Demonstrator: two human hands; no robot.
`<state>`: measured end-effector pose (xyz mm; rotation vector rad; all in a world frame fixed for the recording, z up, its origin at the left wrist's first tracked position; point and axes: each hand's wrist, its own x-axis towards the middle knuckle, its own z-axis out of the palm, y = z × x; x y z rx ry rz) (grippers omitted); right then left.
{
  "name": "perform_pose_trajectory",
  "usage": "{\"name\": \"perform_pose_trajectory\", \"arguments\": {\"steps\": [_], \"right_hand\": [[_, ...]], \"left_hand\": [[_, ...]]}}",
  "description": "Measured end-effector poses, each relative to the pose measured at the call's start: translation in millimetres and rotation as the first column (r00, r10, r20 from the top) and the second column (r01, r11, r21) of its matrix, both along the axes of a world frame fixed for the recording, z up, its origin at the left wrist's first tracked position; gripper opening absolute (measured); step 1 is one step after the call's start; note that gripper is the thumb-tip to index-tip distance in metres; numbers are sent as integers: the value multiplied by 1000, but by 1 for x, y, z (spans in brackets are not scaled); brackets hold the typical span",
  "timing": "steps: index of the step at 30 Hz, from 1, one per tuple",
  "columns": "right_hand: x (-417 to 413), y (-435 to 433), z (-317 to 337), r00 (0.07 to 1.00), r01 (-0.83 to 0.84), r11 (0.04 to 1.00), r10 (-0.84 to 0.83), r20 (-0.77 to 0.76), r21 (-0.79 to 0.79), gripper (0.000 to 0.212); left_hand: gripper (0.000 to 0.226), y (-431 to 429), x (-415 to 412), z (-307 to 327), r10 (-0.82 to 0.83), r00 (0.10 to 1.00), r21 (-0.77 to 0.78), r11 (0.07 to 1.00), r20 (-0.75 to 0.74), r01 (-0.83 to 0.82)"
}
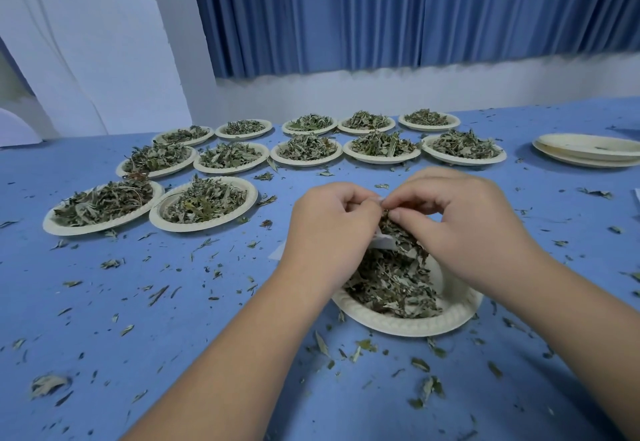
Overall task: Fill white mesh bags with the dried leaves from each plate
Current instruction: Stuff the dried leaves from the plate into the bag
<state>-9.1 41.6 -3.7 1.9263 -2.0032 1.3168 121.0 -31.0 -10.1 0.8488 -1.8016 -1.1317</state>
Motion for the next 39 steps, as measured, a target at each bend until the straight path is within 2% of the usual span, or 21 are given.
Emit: {"name": "perform_pose_trajectory", "arguments": {"steps": [7,11,15,16,20,22,23,27,29,39], "right_hand": [[2,-6,-5,996,92,996,-92,19,-18,24],[-2,-3,-1,995,55,998,-58,86,39,18],[-11,6,9,989,0,1000,0,145,3,10],[-14,9,12,988,-19,999,14,151,27,18],[-22,10,11,990,-86,949,46,135,303,85],[-20,7,7,989,-97,927,51,136,363,97],[-18,5,5,988,-97,932,47,149,351,94],[-16,1,1,986,-64,981,35,162,181,51],[-14,1,1,987,-58,990,38,155,127,38],[-4,-4,-8,997,-7,1000,8,71,-18,16]], "left_hand": [[21,-3,-1,-1,-10,997,5,1000,72,10],[24,-4,-1,0,18,999,80,997,42,-21],[24,-7,4,0,16,999,159,987,-46,-9],[26,-8,4,1,13,997,185,983,-72,1],[36,-11,7,2,54,993,191,981,-101,-34],[39,-13,8,1,67,991,204,978,-112,-44],[38,-14,8,0,69,991,207,977,-114,-44],[31,-14,8,0,73,990,197,979,-121,-48],[26,-14,7,0,66,990,187,981,-122,-42],[18,-11,2,-3,18,996,152,988,-88,-4]]}}
